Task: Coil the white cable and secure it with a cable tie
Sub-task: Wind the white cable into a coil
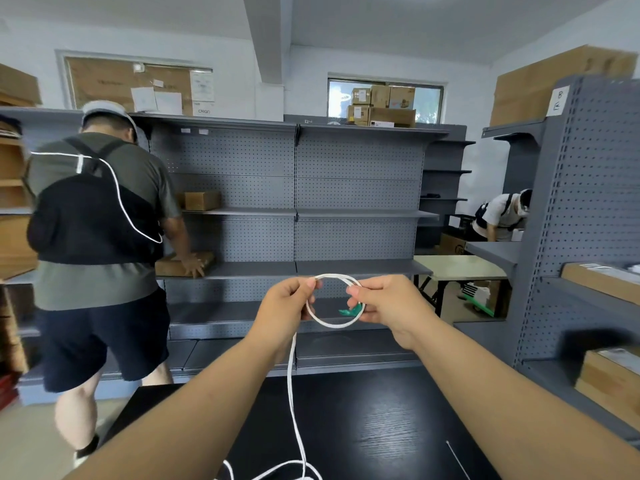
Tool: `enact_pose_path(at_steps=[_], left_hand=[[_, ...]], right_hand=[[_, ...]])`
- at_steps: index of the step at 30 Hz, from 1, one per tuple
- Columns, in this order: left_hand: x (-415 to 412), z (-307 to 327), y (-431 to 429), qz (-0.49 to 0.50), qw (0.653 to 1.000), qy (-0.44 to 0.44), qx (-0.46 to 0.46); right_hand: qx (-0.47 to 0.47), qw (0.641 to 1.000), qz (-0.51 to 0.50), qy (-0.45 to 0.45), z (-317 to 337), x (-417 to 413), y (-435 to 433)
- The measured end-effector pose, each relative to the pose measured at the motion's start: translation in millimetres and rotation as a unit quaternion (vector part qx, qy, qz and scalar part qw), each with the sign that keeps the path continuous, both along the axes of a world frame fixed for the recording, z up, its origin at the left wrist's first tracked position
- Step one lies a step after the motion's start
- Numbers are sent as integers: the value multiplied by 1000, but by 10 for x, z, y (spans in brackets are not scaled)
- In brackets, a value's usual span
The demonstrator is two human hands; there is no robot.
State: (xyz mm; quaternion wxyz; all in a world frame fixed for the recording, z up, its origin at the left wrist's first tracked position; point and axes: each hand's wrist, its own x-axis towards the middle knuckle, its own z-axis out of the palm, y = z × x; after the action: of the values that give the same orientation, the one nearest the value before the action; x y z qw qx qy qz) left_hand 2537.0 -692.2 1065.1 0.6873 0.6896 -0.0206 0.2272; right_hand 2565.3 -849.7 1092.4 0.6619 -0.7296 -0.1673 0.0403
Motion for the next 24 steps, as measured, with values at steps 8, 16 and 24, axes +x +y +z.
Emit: enact_pose_path(at_steps=[8, 16, 24], left_hand=[[44, -57, -13, 51, 999, 0, 18], [83, -119, -97, 27, 998, 12, -47], [57, -93, -67, 58, 997, 25, -40]], right_hand=[[1, 997, 73, 37, 87, -51, -59], [68, 997, -21, 9, 23, -40, 64], [76, 995, -7, 57, -44, -56, 92]])
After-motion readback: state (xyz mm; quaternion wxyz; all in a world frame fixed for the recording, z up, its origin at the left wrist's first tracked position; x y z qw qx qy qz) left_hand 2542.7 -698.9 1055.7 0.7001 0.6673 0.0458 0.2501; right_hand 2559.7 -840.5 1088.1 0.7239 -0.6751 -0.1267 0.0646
